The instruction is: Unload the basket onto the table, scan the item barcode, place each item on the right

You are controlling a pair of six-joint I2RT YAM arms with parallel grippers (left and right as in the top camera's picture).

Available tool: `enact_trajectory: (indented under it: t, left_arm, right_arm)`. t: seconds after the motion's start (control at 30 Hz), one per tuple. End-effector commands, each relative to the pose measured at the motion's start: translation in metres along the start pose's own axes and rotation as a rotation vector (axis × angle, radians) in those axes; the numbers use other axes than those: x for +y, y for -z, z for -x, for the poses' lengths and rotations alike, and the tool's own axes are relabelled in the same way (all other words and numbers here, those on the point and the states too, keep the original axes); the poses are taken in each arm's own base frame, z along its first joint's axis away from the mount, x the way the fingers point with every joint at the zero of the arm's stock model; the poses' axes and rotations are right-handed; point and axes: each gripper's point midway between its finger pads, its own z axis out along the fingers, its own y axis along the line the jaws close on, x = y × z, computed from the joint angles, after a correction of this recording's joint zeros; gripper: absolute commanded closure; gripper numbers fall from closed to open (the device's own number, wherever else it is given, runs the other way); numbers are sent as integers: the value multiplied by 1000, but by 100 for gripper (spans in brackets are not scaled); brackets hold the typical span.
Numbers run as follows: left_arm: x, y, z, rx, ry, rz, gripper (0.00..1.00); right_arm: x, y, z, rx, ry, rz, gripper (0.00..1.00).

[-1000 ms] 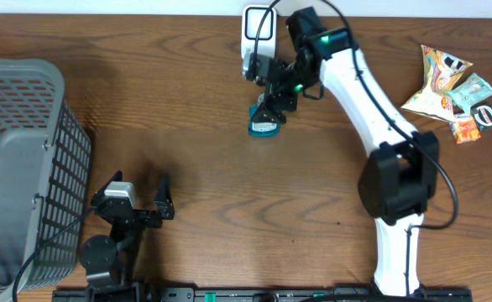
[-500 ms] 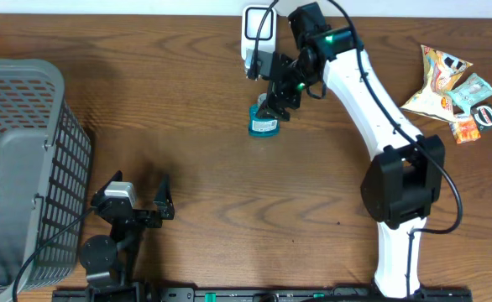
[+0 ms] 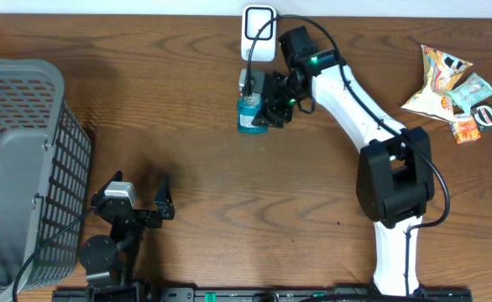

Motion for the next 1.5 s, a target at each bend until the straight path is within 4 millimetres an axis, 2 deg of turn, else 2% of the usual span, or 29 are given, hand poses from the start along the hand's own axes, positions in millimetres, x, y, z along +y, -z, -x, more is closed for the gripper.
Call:
enact_trajectory:
  t: [0.0, 0.07, 0.2, 0.33, 0.43, 0.47, 0.5, 0.63, 0.7, 0.8, 0.83, 0.9, 0.97, 1.07, 1.17, 1.37, 1.47]
  left_arm:
    - [-1, -1, -14, 40, 3, -14, 2]
    - [-1, -1, -14, 40, 2, -14, 2]
    - [-1, -1, -14, 40, 2, -14, 2]
    - [-1, -1, -14, 40, 3, -14, 2]
    - [-1, -1, -14, 40, 3, -14, 2]
    - [-1, -1, -14, 40, 3, -14, 2]
    - [-1, -1, -14, 40, 2, -14, 2]
    - [-1, -1, -14, 40, 2, -14, 2]
    - [-1, -1, -14, 40, 3, -14, 2]
    - [-1, -1, -14, 40, 2, -14, 2]
    - [-1, -1, -14, 40, 2, -14, 2]
    - [-1, -1, -14, 40, 3, -14, 2]
    - [-1, -1, -14, 40, 2, -14, 2]
    - [-1, -1, -14, 41, 3, -14, 2]
    - [-1, -1, -14, 41, 3, -14, 2]
    - [-1, -1, -14, 40, 2, -14, 2]
    - [-1, -1, -14, 40, 2, -14, 2]
  right_arm:
    - [6, -7, 2, -20, -23, 32, 34]
    - [5, -7, 2, -22, -25, 28, 41]
    - [4, -6, 2, -22, -27, 26, 39]
    - [1, -4, 6, -30, -70, 16, 23]
    - [-3, 9, 17, -50, -126, -7, 9]
    - [-5, 18, 20, -58, -140, -17, 8]
    - [-5, 29, 23, -65, -151, -27, 1]
    - [4, 81, 33, -139, -154, -18, 1]
    - [16, 113, 36, -227, -125, 35, 1]
    - [31, 161, 34, -448, -62, 145, 1]
    - [31, 168, 29, -498, -37, 155, 1]
    - [21, 161, 7, -542, -30, 153, 1]
    - [18, 148, 1, -583, -54, 183, 1]
    - [23, 125, 8, -626, -45, 244, 1]
    - [28, 100, 19, -573, -2, 253, 1]
    - [13, 43, 35, -323, 31, 94, 1]
    - [8, 26, 45, -264, 58, 22, 1]
